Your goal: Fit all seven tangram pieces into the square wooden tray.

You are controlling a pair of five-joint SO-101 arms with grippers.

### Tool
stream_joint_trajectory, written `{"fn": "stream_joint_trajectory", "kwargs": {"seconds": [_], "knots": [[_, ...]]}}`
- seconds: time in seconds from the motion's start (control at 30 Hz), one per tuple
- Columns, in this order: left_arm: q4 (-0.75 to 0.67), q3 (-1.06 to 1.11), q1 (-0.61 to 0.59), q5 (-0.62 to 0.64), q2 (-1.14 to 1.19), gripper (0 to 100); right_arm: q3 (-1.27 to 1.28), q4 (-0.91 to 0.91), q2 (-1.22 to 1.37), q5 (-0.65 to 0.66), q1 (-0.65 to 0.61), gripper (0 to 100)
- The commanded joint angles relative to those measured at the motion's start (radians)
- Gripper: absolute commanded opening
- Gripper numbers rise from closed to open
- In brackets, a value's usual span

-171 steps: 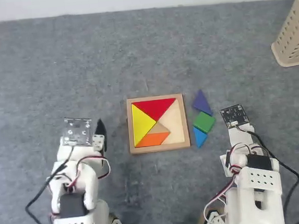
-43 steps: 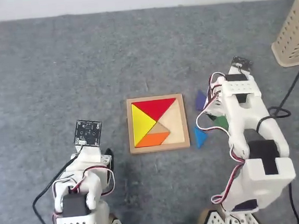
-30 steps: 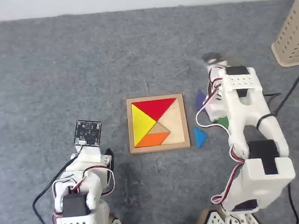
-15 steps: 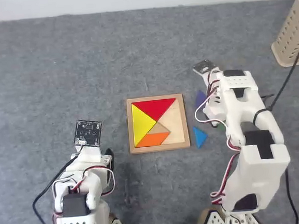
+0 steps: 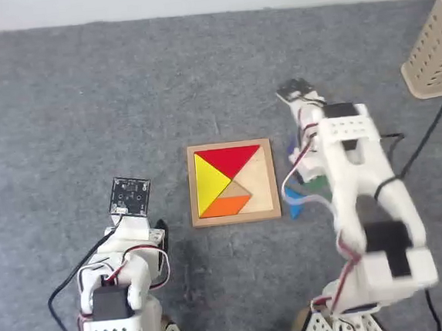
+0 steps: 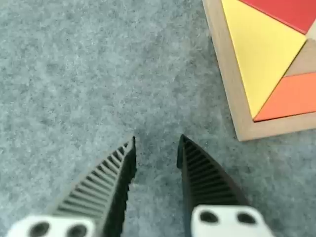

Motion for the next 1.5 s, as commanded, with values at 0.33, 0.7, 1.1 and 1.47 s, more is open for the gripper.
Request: {"fn": "stream_joint_trajectory", "kwargs": {"seconds": [0.33,0.7,1.1,1.47], "knots": [[0.005,-0.005,0.0,0.008,-0.015,13,-0.304,0.004,0.193,-0.072,-0.329,0.7],[0.005,-0.005,0.0,0.008,-0.015,13,-0.356,-0.01,0.329,-0.074,-0.328,1.1],[0.005,-0.005,0.0,0.008,-0.015,13,-0.327,-0.01,0.328,-0.072,-0.361,14.6],[0.005,-0.005,0.0,0.008,-0.015,13,-0.327,0.025,0.326,-0.068,-0.364,18.0]]}}
